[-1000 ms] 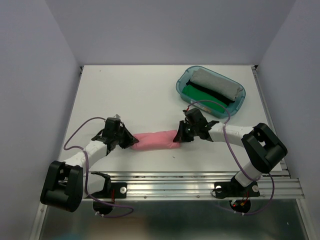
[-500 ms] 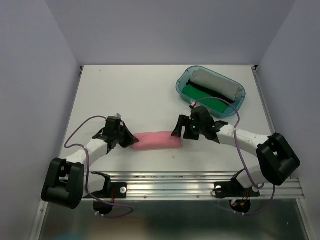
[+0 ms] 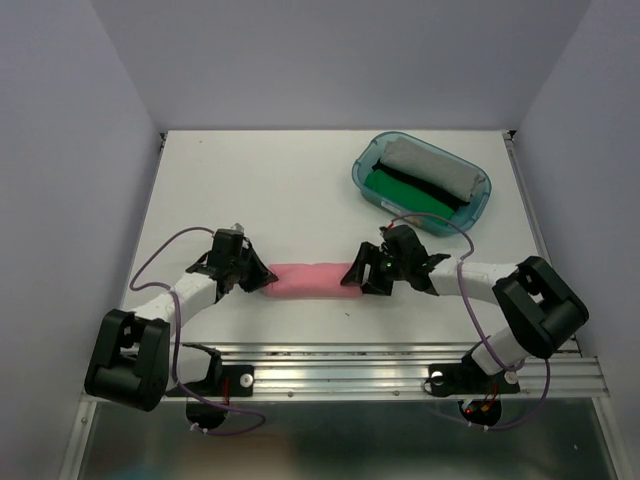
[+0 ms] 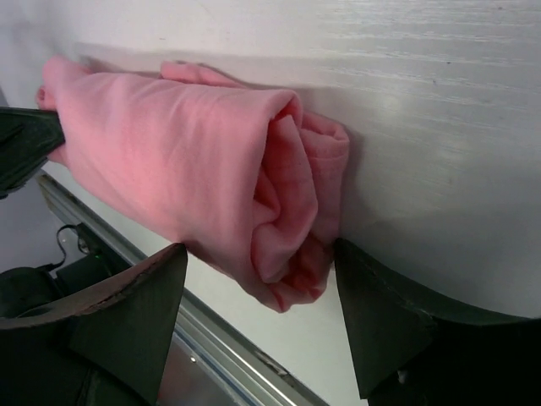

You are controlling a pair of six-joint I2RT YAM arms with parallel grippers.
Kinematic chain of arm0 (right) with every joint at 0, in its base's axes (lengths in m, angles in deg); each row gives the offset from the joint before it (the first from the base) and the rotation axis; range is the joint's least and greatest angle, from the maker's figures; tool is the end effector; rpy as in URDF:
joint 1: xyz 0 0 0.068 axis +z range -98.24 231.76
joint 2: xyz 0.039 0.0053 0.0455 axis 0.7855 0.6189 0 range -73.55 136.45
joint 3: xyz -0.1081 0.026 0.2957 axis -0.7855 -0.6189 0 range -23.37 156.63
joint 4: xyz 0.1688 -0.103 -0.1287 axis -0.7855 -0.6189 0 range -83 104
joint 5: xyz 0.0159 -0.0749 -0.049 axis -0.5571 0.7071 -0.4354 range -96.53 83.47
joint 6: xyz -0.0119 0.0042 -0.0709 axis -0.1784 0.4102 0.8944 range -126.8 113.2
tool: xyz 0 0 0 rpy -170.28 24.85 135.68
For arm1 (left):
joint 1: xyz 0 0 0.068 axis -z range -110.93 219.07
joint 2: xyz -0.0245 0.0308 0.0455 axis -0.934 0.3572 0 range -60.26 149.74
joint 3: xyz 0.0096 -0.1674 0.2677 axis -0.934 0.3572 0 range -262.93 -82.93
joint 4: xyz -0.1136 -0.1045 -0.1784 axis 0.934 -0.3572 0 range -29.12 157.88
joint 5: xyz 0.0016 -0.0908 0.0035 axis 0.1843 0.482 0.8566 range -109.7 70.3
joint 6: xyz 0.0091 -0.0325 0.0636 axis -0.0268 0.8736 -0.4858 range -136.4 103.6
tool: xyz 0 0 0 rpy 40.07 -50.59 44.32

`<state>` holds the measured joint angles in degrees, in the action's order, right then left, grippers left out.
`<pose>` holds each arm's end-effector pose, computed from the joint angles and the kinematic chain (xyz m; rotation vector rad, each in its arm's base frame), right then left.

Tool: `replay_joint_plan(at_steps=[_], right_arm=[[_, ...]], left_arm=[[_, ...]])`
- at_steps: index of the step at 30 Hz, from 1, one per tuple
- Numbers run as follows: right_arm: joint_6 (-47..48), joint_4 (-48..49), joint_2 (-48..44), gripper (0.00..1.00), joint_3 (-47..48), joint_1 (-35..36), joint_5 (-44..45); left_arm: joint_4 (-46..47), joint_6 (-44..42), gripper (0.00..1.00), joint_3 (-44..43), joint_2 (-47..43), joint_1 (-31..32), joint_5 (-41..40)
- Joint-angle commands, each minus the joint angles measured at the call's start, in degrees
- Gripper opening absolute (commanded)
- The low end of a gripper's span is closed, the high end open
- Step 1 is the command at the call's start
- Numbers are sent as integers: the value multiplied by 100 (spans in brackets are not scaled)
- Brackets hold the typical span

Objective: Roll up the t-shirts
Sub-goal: Pick up the T-shirt from the center of the board.

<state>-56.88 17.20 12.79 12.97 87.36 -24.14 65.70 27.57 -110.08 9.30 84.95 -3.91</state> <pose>0.2135 0.1751 0.1977 0.1704 2.6101 0.9992 0.1946 -0.0723 0.2079 -0.4594 2.4258 -0.8107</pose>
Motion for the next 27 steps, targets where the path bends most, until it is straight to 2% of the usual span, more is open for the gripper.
replay_joint_plan(at_steps=[1, 5, 12, 17, 20, 21, 27], right_arm=[[-256, 488, 251, 75, -232, -17, -94], [-370, 681, 435, 67, -276, -17, -103], [-546, 945, 480, 41, -338, -70, 117], [-502, 989, 453, 31, -312, -70, 424], [-406, 1059, 506, 13, -189, -70, 451], [-388, 1068, 515, 2, -162, -70, 451], [-116, 859, 121, 1, 48, -70, 564]], left_arm=[[-81, -195, 0, -263, 75, 29, -182], [-99, -239, 0, -351, 163, 29, -190], [-108, -274, 0, -404, 216, 29, -208], [-90, -327, 0, -466, 356, 38, -208], [-90, -371, 0, -536, 435, 29, -208], [-90, -406, 0, -606, 479, 38, -208], [-230, -564, 0, -1071, 515, 29, -322]])
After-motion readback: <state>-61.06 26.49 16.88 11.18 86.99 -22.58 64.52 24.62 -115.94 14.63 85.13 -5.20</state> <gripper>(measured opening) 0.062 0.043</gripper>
